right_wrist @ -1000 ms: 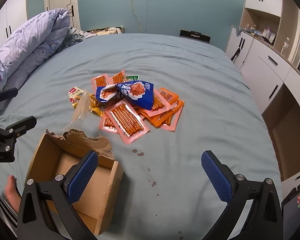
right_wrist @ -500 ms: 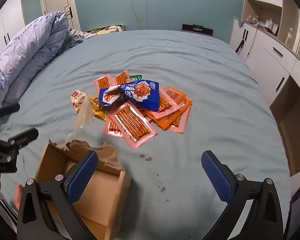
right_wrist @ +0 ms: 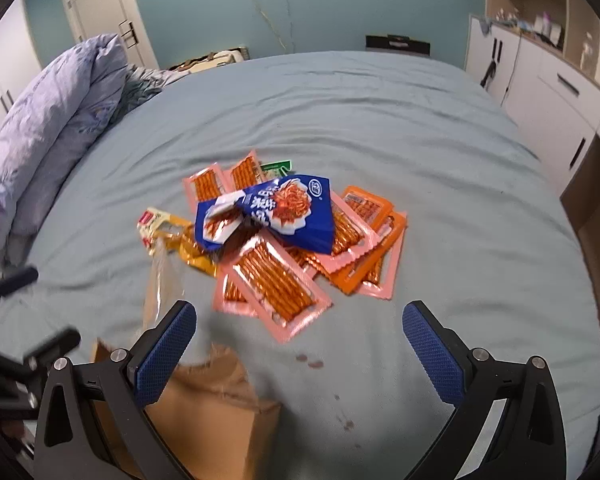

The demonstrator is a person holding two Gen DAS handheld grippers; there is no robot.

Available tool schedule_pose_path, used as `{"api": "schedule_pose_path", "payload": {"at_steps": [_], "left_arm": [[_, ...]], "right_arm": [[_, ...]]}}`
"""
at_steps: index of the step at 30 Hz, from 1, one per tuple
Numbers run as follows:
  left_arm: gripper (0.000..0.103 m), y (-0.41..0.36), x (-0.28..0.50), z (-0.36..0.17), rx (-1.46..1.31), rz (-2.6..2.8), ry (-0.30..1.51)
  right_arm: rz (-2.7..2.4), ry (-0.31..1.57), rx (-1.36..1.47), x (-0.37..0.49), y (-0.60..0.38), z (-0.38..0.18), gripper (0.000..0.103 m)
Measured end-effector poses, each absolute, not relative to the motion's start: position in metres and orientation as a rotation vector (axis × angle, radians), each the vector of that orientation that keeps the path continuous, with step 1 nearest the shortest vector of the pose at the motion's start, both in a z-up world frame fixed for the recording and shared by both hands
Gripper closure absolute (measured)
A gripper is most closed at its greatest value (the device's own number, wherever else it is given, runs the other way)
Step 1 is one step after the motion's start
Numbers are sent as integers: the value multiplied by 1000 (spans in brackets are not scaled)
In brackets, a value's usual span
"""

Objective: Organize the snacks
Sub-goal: 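Grasp the blue printed snack bag with the right tool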

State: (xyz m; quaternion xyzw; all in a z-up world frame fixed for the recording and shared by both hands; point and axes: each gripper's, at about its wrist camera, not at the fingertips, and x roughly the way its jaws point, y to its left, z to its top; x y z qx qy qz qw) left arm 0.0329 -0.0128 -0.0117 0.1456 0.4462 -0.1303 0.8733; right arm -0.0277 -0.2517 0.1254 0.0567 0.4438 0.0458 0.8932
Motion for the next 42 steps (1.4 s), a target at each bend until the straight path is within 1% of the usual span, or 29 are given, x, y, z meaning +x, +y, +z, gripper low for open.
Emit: {"api": "schedule_pose_path", "payload": {"at_steps": [6, 10, 13, 17, 22, 27, 28, 29, 31, 33, 35, 36, 37, 39, 42], "left_arm": [[0, -9, 43, -15, 330, -234, 949], [0, -2, 53, -17, 275, -233, 982], [0, 2, 61, -20, 226, -240, 1011], [0, 10, 70, -20, 166, -250, 1032], [0, 21, 82, -25, 171, -213, 1041], [0, 32, 98, -44, 165, -191, 1114], [0, 32, 101, -47, 175, -191, 1125], [0, 29, 106, -51, 204, -195, 1129], [0, 22, 115, -55, 271, -208, 1121], [0, 15, 123, -60, 343, -221, 1111], [0, 3, 141, -70, 424, -269, 1117], [0, -2, 148, -74, 451, -293, 1116], [0, -8, 155, -78, 474, -320, 1120], [0, -26, 177, -93, 490, -431, 1183], [0, -46, 197, -114, 482, -526, 1263]], "right_arm": [[68, 983, 196, 11, -260, 108, 0], [83, 1040, 146, 36, -255, 88, 0], [64, 1055, 60, 51, -247, 76, 0], [74, 1005, -63, 71, -228, 76, 0], [52, 958, -239, 98, -199, 70, 0], [76, 925, -588, 123, -144, 51, 0], [89, 912, -627, 123, -137, 45, 3], [109, 912, -638, 127, -129, 41, 10], [173, 971, -595, 135, -120, 34, 53], [183, 989, -563, 139, -116, 29, 57], [198, 980, -537, 139, -119, 31, 65], [211, 981, -495, 141, -125, 36, 72], [224, 987, -434, 144, -134, 43, 74], [243, 994, -259, 153, -161, 63, 78], [267, 974, -46, 155, -200, 91, 80]]}}
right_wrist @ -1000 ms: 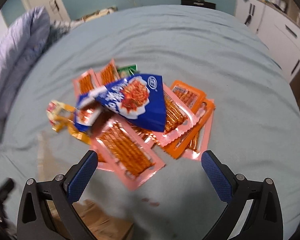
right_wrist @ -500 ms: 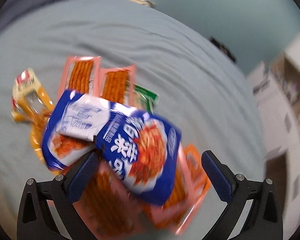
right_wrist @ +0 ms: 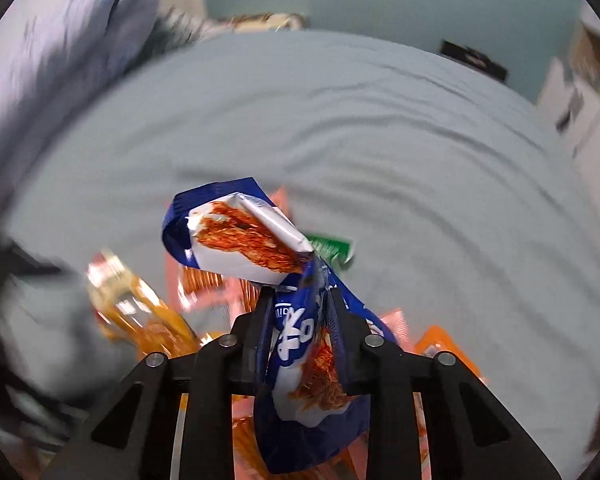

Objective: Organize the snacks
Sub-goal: 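Grasp the blue printed snack bag with the right tool, then drop the blue bag into the box with the right tool while the left tool drops the chicken-leg pack in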

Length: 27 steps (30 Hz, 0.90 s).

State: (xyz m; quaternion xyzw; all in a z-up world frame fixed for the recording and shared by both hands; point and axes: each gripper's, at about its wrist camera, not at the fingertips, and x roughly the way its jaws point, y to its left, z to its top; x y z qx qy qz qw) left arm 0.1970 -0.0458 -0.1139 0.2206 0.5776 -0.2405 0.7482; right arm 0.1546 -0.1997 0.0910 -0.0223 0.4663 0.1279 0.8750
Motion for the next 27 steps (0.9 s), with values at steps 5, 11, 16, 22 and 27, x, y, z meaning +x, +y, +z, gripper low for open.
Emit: {"api": "schedule_pose_path", "payload": {"at_steps": [5, 11, 16, 22, 27], "left_arm": [[21, -61, 218, -129, 359, -568, 1359], [57, -69, 199, -107, 333, -566, 1349], [57, -54, 171, -79, 311, -535, 1292], [57, 3, 113, 5, 168, -487, 1116], [57, 16, 43, 56, 55, -601, 1031]], "right_arm": [[290, 928, 173, 144, -250, 117, 80], [282, 904, 270, 117, -270, 114, 80], [284, 948, 319, 80, -287, 118, 80], [291, 920, 399, 33, -318, 156, 80], [345, 863, 440, -35, -327, 171, 80]]}}
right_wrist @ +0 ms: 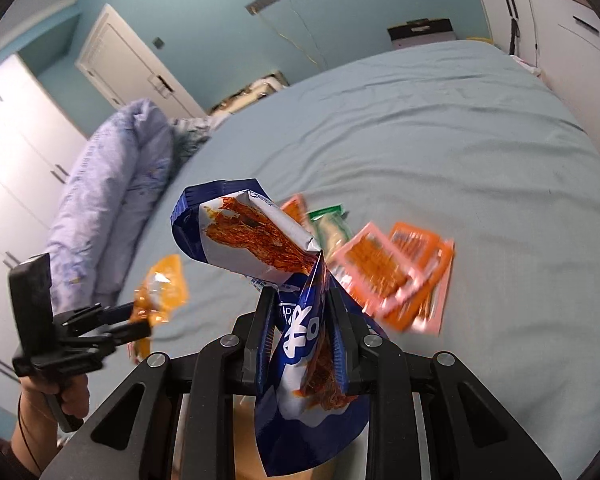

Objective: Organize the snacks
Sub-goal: 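Drop the blue bag into the box with the right tool while the left tool drops the chicken-leg pack in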

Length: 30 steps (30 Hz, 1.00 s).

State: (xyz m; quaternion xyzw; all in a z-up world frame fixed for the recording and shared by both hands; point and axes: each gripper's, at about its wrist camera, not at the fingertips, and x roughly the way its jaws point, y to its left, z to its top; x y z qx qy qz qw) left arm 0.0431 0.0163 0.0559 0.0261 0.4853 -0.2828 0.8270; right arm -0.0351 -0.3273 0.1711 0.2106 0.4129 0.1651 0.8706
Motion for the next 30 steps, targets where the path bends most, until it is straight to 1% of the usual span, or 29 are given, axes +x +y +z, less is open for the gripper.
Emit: {"api": "schedule_pose_path", "payload": {"at_steps": [2, 5, 8, 9, 10, 11, 13, 15, 20, 24, 26, 28, 30], "left_arm": [[56, 8, 15, 55, 54, -651, 1026], [54, -8, -13, 39, 51, -708, 1051], [53, -22, -20, 14, 162, -642, 1095], [52, -21, -20, 14, 187, -619, 1083], [43, -15, -18, 18, 180, -598, 1061], [23, -12, -15, 19, 159, -590, 1050], [11, 9, -6, 29, 43, -540, 998], [9, 28, -2, 31, -39, -481, 979], [9, 63, 14, 27, -189, -373, 1001], [9, 65, 16, 22, -208, -387, 1041], [9, 63, 22, 14, -213, -391, 1052], [9, 57, 17, 13, -174, -383, 1043], [9, 52, 11, 18, -111, -379, 1018]], "right_arm": [[358, 847, 438, -59, -327, 167, 80], [370, 847, 382, -90, -315, 159, 80], [422, 867, 402, -102, -301, 152, 80], [430, 860, 394, -108, -298, 152, 80], [434, 847, 379, -114, -296, 154, 80], [440, 829, 361, -124, -294, 157, 80], [456, 819, 354, -131, -292, 157, 80], [478, 829, 354, -140, -291, 153, 80], [506, 931, 275, -130, -270, 135, 80], [554, 973, 291, -111, -248, 134, 78], [576, 1019, 399, -96, -254, 129, 68], [571, 1027, 496, -90, -262, 125, 43], [539, 977, 536, -89, -276, 129, 33]]}}
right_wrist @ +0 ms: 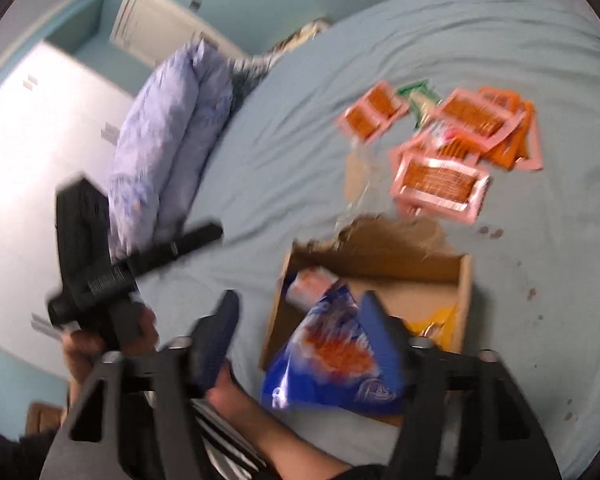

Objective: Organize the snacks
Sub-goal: 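Drop the blue bag into the box with the right tool while the left tool drops the chicken-leg pack in, then reach into the stick packs and grasp an orange sausage pack with the right tool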

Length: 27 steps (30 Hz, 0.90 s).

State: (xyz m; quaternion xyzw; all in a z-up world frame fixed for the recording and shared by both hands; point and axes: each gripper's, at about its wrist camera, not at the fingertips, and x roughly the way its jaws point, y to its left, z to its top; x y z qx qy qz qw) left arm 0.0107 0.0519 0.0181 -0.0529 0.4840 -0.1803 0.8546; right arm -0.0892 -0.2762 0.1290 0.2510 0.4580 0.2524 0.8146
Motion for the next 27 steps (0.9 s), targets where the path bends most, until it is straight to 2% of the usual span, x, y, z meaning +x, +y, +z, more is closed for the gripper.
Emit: {"api": "schedule_pose_path", "payload": {"at_steps": [4, 14, 22, 27], "left_arm": [[9, 45, 4, 23, -78, -389, 1011], [9, 32, -2, 21, 45, -347, 994], [9, 30, 0, 23, 94, -309, 970], [6, 34, 4, 22, 102, -275, 971]], "right_arm": [[419, 879, 531, -95, -304, 135, 22], [102, 827, 324, -84, -323, 140, 22], [-27, 812, 108, -106, -283, 149, 22], [-47, 818, 97, -104, -276, 147, 22]]}}
